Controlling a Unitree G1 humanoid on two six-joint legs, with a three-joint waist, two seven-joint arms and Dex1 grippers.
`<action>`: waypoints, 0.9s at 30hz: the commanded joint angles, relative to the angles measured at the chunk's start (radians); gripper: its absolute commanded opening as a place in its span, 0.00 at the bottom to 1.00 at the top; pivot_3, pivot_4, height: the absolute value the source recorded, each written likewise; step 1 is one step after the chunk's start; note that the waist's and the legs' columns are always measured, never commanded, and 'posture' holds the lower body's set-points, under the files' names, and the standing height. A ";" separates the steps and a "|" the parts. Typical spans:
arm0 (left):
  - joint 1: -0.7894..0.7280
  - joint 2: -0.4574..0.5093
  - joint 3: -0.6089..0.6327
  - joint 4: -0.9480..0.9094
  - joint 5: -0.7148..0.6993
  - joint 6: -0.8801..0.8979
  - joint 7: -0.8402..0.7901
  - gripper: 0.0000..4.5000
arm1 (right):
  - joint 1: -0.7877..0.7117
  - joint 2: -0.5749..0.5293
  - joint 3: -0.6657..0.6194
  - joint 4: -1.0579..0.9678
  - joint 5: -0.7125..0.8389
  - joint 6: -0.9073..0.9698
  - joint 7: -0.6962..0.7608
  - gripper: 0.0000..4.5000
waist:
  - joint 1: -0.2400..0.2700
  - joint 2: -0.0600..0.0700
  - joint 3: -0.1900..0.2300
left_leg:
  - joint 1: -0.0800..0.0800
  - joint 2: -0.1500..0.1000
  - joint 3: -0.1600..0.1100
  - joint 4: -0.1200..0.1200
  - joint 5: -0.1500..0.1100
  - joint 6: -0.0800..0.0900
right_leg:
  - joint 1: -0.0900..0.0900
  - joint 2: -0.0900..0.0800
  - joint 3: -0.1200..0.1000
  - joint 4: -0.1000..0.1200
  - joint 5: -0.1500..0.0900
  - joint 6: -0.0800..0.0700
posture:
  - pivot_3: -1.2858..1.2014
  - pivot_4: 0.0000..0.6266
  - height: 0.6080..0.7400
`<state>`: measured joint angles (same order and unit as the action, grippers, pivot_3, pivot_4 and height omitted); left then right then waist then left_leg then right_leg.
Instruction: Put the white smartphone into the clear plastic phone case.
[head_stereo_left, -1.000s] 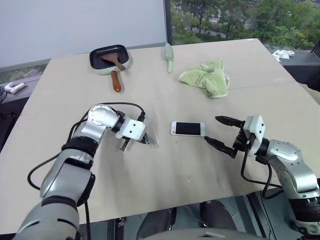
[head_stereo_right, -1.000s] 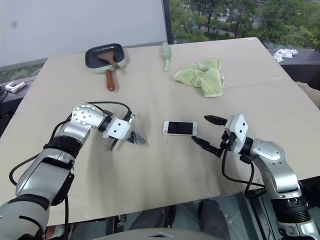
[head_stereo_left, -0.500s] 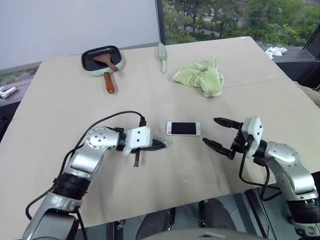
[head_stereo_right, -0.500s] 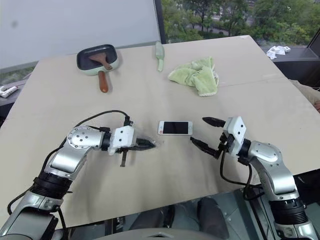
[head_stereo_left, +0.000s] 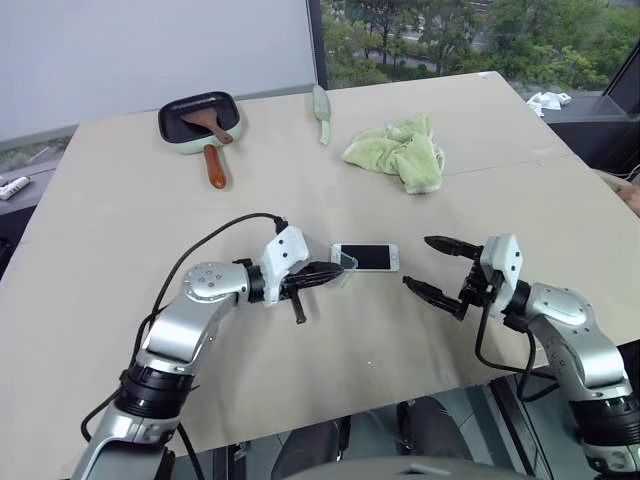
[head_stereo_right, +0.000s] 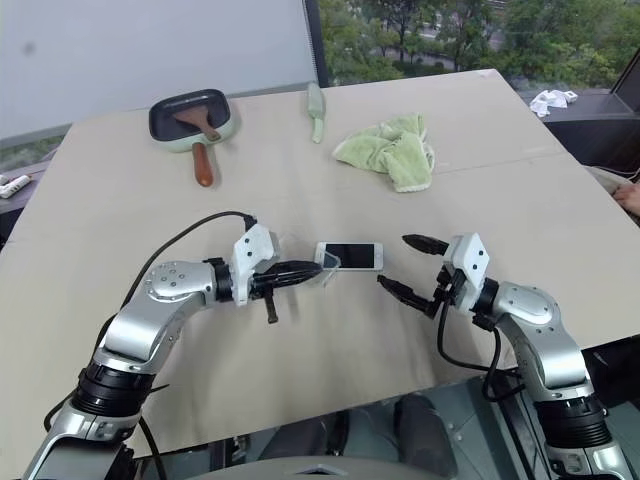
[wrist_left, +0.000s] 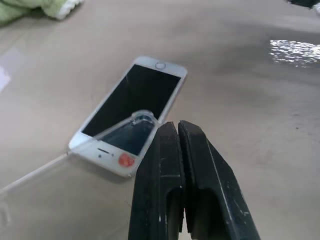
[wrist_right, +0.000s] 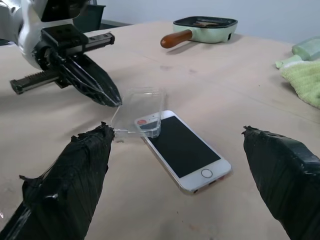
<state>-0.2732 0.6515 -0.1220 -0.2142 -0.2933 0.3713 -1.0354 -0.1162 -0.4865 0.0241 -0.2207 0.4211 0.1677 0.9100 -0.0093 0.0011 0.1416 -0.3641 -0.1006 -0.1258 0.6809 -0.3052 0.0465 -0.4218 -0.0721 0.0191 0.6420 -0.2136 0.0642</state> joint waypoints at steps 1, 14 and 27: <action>-0.031 0.083 0.047 0.105 -0.017 -0.147 -0.154 0.20 | -0.020 0.006 -0.002 -0.012 0.002 -0.028 0.005 1.00 | 0.000 0.001 0.000 | 0.001 0.000 0.001 -0.001 0.000 0.000 | 0.000 0.000 0.000 0.000 0.000 0.000 | 0.52 0.24 1.00; -0.462 0.033 -0.151 0.942 0.285 -0.901 -0.399 0.99 | -0.007 -0.006 0.000 -0.018 -0.015 -0.041 0.010 1.00 | 0.022 -0.001 0.001 | -0.003 -0.001 0.001 -0.002 0.000 0.000 | -0.003 0.001 -0.001 -0.002 0.000 0.000 | 0.52 0.24 1.00; -0.586 -0.040 -0.208 1.162 0.378 -1.034 -0.430 0.28 | 0.006 -0.051 -0.004 -0.066 0.010 0.000 0.034 1.00 | 0.035 0.000 0.000 | 0.006 -0.003 -0.003 0.003 -0.001 0.004 | 0.009 0.002 -0.005 0.000 0.000 0.001 | 0.52 0.24 1.00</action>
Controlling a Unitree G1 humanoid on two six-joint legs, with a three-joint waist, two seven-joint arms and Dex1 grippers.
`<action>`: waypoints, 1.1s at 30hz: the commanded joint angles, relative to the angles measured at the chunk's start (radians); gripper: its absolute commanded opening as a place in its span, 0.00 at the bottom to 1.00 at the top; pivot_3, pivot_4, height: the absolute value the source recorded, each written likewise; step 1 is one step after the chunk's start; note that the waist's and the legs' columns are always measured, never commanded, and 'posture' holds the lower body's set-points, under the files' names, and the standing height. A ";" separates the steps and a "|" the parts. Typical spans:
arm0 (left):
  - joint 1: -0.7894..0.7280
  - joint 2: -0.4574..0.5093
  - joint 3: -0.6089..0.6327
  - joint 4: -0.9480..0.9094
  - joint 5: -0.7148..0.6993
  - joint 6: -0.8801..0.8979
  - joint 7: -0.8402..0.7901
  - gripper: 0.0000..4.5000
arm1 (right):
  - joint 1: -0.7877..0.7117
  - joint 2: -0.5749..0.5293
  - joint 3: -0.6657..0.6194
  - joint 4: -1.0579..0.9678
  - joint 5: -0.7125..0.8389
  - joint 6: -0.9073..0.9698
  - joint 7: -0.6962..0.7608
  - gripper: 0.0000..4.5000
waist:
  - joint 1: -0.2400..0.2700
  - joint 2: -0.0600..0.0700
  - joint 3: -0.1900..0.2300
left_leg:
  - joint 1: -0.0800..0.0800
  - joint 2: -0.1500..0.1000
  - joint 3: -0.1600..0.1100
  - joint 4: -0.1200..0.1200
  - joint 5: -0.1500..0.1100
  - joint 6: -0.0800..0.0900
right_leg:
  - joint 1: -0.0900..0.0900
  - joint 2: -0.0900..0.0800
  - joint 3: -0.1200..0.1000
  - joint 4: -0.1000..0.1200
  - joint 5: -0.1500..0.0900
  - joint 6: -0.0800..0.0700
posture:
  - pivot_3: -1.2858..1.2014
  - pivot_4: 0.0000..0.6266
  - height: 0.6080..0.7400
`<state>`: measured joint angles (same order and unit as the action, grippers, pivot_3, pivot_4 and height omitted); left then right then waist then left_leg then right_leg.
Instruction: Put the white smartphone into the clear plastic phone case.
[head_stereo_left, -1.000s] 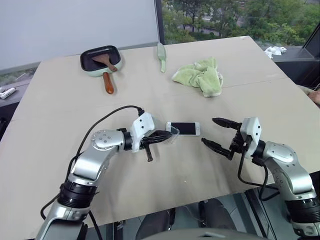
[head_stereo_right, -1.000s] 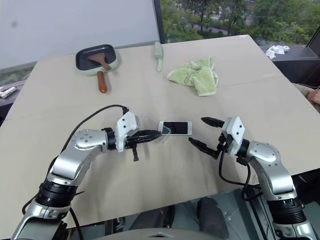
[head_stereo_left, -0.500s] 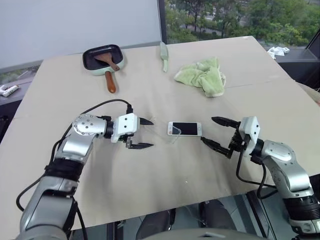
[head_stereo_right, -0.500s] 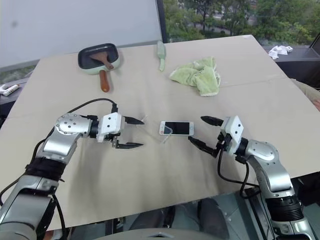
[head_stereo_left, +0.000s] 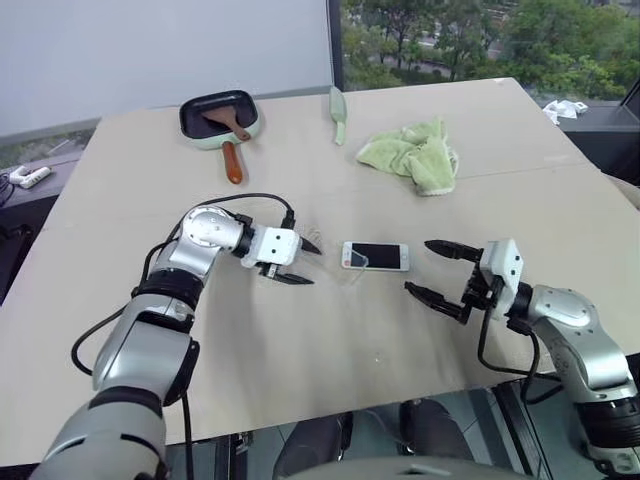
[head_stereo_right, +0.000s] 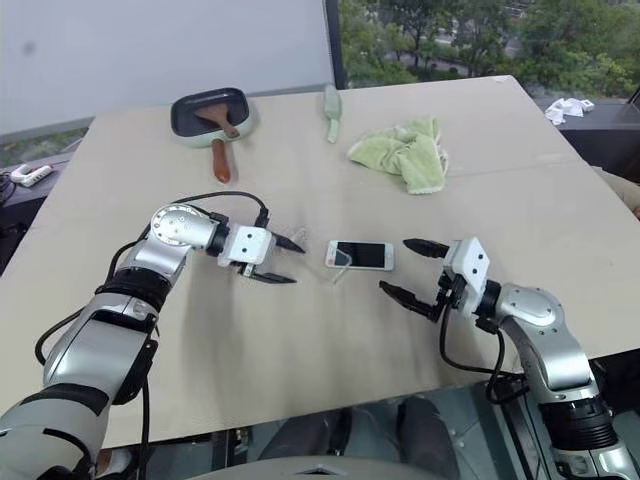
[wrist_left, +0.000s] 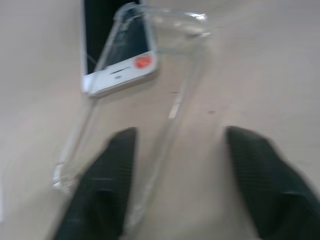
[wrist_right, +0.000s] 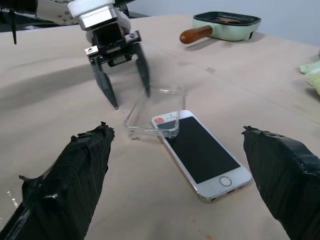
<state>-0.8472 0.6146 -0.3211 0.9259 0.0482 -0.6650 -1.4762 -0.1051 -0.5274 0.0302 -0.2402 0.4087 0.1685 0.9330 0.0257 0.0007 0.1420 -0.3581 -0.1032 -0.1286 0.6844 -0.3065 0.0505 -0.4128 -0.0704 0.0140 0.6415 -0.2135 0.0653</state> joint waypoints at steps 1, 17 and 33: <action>-0.012 0.002 -0.009 0.012 0.035 0.008 0.005 0.17 | -0.002 -0.012 -0.007 -0.052 0.023 0.001 0.016 1.00 | 0.000 0.000 0.000 | 0.000 0.000 0.000 0.000 0.000 0.000 | 0.000 0.000 0.000 0.000 0.000 0.000 | 0.52 0.24 1.00; 0.278 0.150 0.122 -0.752 -0.146 0.489 0.066 0.03 | 0.007 -0.001 0.021 -0.065 0.009 -0.001 0.021 1.00 | -0.037 -0.001 0.001 | -0.019 0.001 0.000 0.000 0.002 -0.003 | -0.020 -0.001 0.002 0.001 0.000 0.000 | 0.52 0.24 1.00; 0.580 0.187 0.127 -1.352 -0.204 1.136 0.312 0.03 | 0.011 0.002 0.027 -0.050 0.010 -0.015 0.028 1.00 | -0.036 -0.001 0.001 | -0.019 0.002 0.001 -0.001 0.001 -0.004 | -0.020 -0.001 0.004 0.001 0.000 -0.001 | 0.52 0.24 1.00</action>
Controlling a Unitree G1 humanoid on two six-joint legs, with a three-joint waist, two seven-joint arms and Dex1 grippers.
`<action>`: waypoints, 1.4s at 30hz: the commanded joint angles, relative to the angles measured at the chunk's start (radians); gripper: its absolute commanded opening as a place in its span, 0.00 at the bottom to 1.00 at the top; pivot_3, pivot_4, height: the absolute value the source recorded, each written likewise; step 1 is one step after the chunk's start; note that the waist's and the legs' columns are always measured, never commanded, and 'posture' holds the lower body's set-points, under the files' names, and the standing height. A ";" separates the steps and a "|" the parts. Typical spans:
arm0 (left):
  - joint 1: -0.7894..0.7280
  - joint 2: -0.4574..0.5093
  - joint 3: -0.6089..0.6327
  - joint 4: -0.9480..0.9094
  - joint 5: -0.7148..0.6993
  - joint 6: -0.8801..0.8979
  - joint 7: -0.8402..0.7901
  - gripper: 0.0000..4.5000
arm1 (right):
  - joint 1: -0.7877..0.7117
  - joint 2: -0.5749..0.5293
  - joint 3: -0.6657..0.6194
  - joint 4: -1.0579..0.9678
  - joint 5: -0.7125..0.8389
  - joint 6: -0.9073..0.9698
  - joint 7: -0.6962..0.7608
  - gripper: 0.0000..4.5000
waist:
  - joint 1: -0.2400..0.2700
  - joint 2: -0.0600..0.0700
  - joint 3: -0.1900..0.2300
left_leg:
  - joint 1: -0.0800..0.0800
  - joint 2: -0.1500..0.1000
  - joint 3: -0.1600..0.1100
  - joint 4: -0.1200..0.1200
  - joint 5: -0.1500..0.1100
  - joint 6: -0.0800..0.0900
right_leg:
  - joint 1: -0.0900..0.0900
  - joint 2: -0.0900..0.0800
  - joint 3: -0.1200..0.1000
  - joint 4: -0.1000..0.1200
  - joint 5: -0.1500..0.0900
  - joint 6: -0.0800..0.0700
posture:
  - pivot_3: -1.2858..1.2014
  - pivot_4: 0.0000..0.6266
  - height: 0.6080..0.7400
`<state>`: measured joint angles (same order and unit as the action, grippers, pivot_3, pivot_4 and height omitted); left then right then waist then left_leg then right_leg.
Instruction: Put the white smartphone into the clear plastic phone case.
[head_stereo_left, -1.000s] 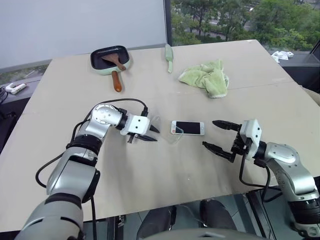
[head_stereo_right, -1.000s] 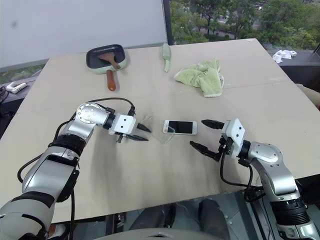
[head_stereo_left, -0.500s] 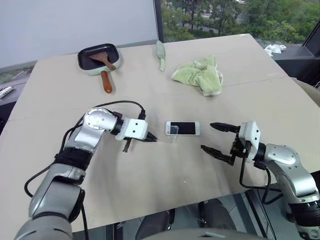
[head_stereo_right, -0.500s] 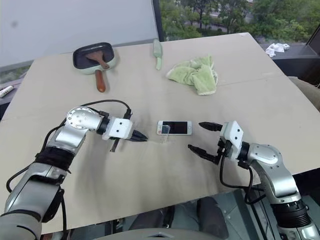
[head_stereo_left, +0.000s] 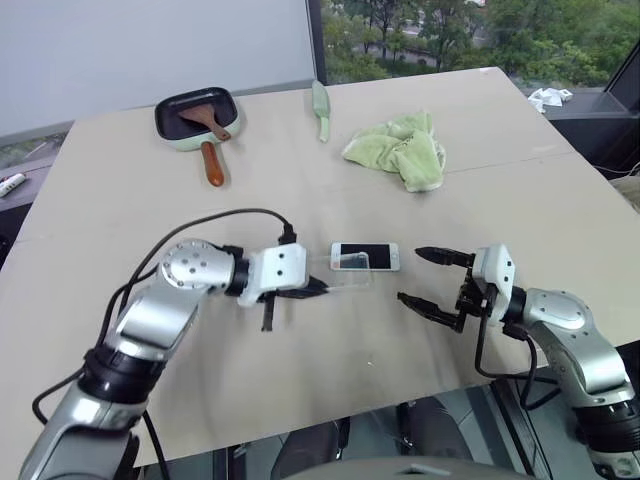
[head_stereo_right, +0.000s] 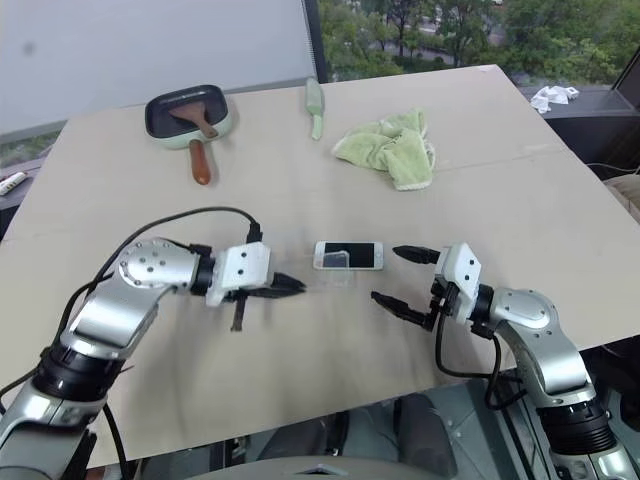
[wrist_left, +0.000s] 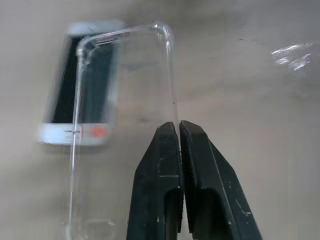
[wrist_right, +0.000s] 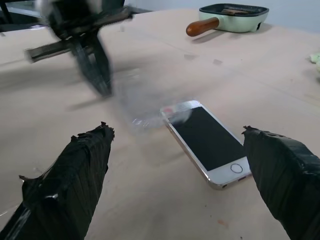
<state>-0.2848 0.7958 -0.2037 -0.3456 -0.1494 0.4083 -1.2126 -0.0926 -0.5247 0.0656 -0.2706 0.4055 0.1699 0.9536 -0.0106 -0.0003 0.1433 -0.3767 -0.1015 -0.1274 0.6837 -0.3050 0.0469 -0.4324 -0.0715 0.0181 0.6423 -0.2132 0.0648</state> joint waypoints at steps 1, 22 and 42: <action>0.030 0.006 0.001 -0.092 -0.001 0.075 0.060 0.03 | -0.002 -0.001 -0.008 -0.018 0.013 -0.016 0.008 1.00 | 0.002 0.000 0.000 | 0.000 0.000 0.000 0.000 0.000 0.000 | 0.000 0.000 0.000 0.000 0.000 0.000 | 0.52 0.24 1.00; 0.166 0.062 0.339 -0.075 -0.241 0.096 0.099 0.99 | -0.355 -0.091 0.129 0.347 -0.127 0.054 0.191 1.00 | -0.004 0.000 0.000 | 0.001 0.001 0.002 -0.001 0.000 0.000 | 0.000 -0.001 0.001 -0.001 0.000 -0.001 | 0.52 0.24 1.00; 0.555 0.043 0.707 -0.269 -0.451 0.181 0.196 0.99 | -0.830 0.153 0.265 1.214 -0.411 -0.305 0.364 1.00 | -0.007 0.000 0.002 | 0.002 0.002 0.003 -0.002 0.000 -0.001 | 0.000 -0.001 0.001 -0.001 0.001 -0.002 | 0.52 0.24 1.00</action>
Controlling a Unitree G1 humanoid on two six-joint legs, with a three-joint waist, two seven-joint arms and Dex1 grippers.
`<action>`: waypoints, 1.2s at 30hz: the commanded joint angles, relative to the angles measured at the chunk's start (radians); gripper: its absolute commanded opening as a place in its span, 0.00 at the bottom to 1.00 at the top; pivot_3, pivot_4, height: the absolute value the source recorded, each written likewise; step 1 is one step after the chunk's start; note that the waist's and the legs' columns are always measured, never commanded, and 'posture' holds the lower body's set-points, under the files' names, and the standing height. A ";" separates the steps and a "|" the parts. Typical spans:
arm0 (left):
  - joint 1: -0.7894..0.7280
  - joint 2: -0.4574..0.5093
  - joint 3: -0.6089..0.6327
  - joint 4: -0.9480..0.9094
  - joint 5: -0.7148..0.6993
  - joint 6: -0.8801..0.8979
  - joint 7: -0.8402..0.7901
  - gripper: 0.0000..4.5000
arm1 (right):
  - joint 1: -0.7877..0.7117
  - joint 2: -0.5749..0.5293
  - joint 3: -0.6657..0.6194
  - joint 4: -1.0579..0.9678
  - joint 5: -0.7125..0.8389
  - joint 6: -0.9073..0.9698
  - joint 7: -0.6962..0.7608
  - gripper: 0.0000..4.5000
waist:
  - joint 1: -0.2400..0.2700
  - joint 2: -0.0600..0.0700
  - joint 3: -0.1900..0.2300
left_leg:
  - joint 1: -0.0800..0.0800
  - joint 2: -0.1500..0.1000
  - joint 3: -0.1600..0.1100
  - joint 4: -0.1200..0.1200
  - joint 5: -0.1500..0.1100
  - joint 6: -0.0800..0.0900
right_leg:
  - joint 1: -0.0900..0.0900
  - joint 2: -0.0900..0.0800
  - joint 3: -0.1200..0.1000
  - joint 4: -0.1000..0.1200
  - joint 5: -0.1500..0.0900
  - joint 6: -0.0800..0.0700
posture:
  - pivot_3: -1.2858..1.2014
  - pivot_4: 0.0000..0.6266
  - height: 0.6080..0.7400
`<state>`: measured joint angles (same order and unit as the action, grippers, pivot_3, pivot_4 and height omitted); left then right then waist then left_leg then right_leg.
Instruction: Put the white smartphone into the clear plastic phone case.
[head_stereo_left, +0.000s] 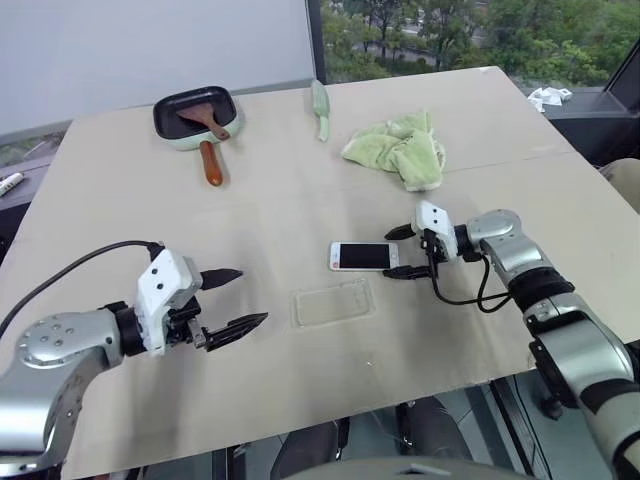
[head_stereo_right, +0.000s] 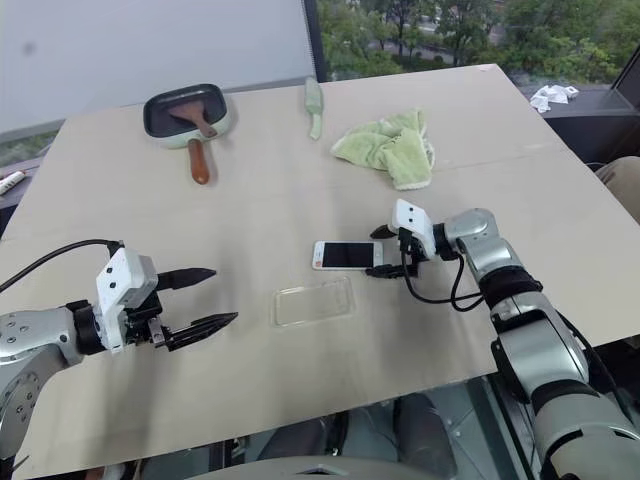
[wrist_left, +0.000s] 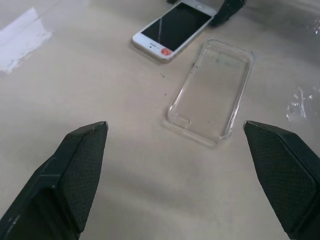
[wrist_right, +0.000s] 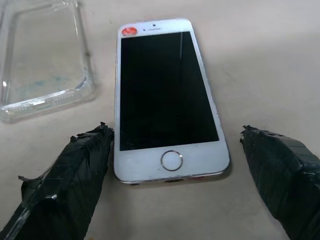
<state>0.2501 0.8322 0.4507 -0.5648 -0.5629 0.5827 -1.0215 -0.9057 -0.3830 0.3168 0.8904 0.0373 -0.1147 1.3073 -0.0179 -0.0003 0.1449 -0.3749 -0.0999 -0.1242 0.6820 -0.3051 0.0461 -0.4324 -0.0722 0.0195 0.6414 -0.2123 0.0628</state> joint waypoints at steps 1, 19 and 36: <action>0.033 0.014 0.056 -0.051 -0.032 0.006 0.004 0.99 | -0.022 0.019 0.016 0.065 -0.053 -0.024 0.004 1.00 | -0.001 0.000 0.000 | 0.000 0.000 0.000 0.000 0.000 0.000 | 0.000 0.000 0.000 0.000 0.000 0.000 | 0.52 0.24 1.00; 0.038 0.069 0.028 0.048 0.018 -0.052 -0.020 1.00 | 0.047 0.003 -0.063 -0.351 0.098 0.087 0.143 0.65 | -0.003 0.001 0.001 | 0.010 0.001 0.005 -0.013 0.001 -0.002 | 0.001 0.001 0.005 -0.001 0.000 -0.001 | 0.52 0.24 1.00; -0.222 0.011 -0.175 0.164 -0.010 -0.090 -0.041 1.00 | 0.197 -0.070 0.104 -0.718 0.003 0.308 0.063 0.65 | 0.001 0.000 0.001 | 0.009 0.002 0.005 -0.013 0.001 -0.002 | 0.000 0.001 0.004 -0.001 0.000 -0.001 | 0.52 0.24 1.00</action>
<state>0.0406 0.8490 0.2847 -0.4075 -0.5567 0.5226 -1.0491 -0.7023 -0.4498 0.4278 0.2233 0.0301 0.1846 1.3723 -0.0167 -0.0008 0.1454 -0.3661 -0.0984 -0.1194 0.6689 -0.3036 0.0436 -0.4321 -0.0717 0.0229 0.6406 -0.2124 0.0614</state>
